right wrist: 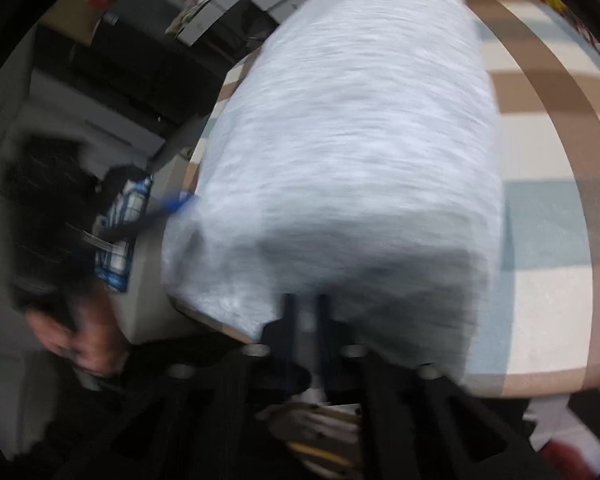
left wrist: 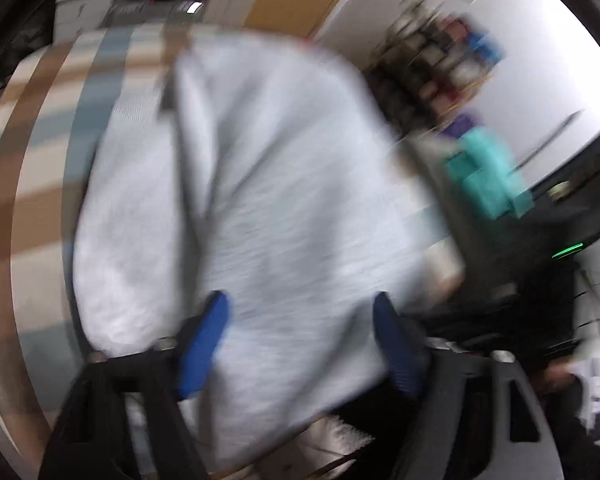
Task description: Fold large clothes
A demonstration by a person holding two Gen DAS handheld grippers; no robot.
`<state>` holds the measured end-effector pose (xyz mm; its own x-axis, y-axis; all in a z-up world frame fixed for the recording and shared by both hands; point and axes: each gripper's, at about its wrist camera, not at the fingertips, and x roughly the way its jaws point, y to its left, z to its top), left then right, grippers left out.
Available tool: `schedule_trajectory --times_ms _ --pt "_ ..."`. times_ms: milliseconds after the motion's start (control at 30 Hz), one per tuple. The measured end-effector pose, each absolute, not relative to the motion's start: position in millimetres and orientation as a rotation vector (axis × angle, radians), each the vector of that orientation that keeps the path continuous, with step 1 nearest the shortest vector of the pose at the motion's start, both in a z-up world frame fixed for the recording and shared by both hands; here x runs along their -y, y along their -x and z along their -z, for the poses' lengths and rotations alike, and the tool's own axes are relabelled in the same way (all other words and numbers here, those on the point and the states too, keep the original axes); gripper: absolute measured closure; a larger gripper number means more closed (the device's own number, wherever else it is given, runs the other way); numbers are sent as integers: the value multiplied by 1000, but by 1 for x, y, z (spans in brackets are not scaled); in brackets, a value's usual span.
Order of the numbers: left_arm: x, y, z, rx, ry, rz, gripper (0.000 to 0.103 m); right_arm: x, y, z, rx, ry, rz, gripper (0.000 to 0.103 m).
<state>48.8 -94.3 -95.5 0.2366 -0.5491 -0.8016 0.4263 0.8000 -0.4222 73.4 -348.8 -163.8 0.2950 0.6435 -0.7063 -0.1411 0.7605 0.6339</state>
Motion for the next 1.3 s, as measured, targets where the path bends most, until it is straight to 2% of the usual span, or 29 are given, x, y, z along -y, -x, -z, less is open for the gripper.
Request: schedule_trajectory --times_ms 100,200,300,367,467,533,600,767,900,967,1033,1133,1300 --pt "81 -56 114 -1164 204 659 43 367 -70 134 -1065 -443 -518 96" --pt "72 -58 121 -1176 230 652 43 358 -88 92 -986 -292 -493 96" --pt "73 -48 115 -1147 192 629 42 310 -132 67 -1004 -23 -452 96" --pt "73 -44 114 -1132 178 614 41 277 -164 76 -1067 121 -413 96" --pt "66 -47 114 -1138 196 619 41 249 -204 119 -1232 262 -376 97" --pt "63 -49 115 -1146 201 618 41 243 -220 146 -1317 265 -387 103" --pt "63 -50 115 -1149 189 613 41 238 -230 164 -1360 248 -399 103" --pt "62 -52 113 -1156 200 607 42 238 -232 166 -1357 247 -396 103" --pt "59 -51 111 -1155 210 613 41 253 -239 126 -1341 200 -458 103" --pt "59 -51 110 -1156 212 614 41 259 -249 98 -1241 156 -457 95" --pt "63 -54 109 -1161 220 616 41 256 -265 83 -1192 161 -429 80" --pt "61 -54 108 -1162 220 615 41 241 -285 93 -1213 210 -388 79" --pt "62 -60 108 -1165 221 614 41 201 -309 158 -1359 334 -311 79"
